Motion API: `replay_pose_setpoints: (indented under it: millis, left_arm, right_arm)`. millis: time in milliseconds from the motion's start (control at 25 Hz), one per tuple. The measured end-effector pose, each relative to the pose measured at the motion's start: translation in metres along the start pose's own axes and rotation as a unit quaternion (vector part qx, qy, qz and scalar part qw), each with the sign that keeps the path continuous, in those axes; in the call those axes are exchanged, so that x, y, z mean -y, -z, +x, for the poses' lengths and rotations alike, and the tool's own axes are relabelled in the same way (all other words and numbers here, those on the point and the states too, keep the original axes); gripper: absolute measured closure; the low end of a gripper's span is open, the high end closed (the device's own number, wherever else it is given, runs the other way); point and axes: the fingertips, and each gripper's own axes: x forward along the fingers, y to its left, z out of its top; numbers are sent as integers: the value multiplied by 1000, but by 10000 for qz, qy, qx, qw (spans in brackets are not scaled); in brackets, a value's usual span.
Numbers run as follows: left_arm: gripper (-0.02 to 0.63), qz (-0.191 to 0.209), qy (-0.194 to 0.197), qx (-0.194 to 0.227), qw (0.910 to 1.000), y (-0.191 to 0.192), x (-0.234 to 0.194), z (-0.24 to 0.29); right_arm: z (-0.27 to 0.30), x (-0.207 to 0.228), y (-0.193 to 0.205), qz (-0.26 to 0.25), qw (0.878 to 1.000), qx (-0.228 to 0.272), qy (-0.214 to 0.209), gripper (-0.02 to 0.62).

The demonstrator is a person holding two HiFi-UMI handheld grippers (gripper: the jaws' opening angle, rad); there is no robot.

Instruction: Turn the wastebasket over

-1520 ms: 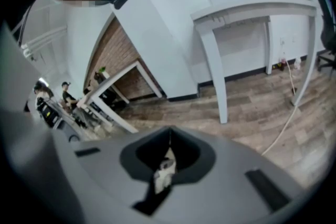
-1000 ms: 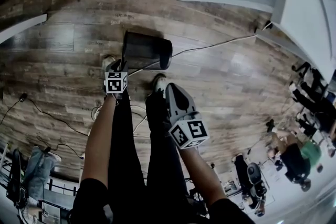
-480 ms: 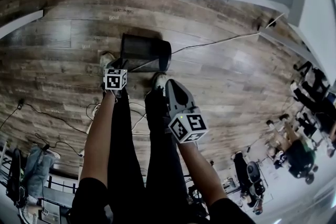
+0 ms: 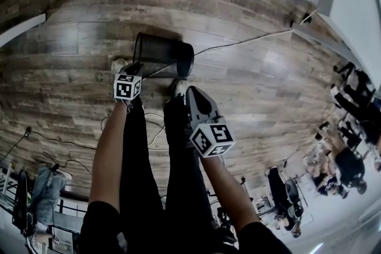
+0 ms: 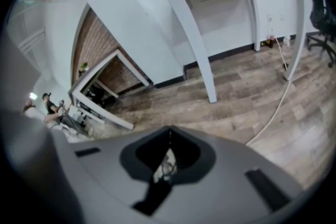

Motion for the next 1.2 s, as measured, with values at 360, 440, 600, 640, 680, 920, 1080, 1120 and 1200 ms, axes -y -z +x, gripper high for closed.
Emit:
replay_pose_setpoints:
  millis: [360, 440, 600, 640, 680, 920, 1080, 1120, 1200]
  left_arm:
    - [552, 1282, 557, -71, 9902, -22, 77, -12]
    - [554, 1778, 625, -117, 9820, -25, 94, -15]
    - [554, 2735, 684, -323, 9589, -23, 123, -19]
    - [554, 2952, 679, -372, 9523, -22, 128, -21]
    - [554, 3159, 665, -429, 9455, -21, 133, -23]
    - [555, 4145, 481, -697, 9061, -12, 140, -50]
    - [555, 4593, 553, -697, 8838, -13, 144, -79]
    - [555, 4719, 605, -698, 8768, -12, 147, -86]
    - [555, 4970, 700, -715, 8620, -11, 152, -97]
  right_arm:
    - [-14, 6, -5, -52, 10000, -66, 9, 563]
    - [-18, 8, -7, -65, 9999, -86, -5, 563]
    - [-21, 17, -10, -110, 9998, -149, -25, 563]
    - [-20, 20, -12, -129, 9998, -164, -9, 563]
    - [-20, 23, -12, -149, 9997, -193, 4, 563]
    - [-9, 39, -13, -302, 9973, -653, -128, 560]
    - [10, 49, -3, -178, 9912, -1279, -306, 423]
    - [16, 50, -1, -118, 9890, -1428, -362, 408]
    - [30, 53, 0, -29, 9848, -1678, -456, 389]
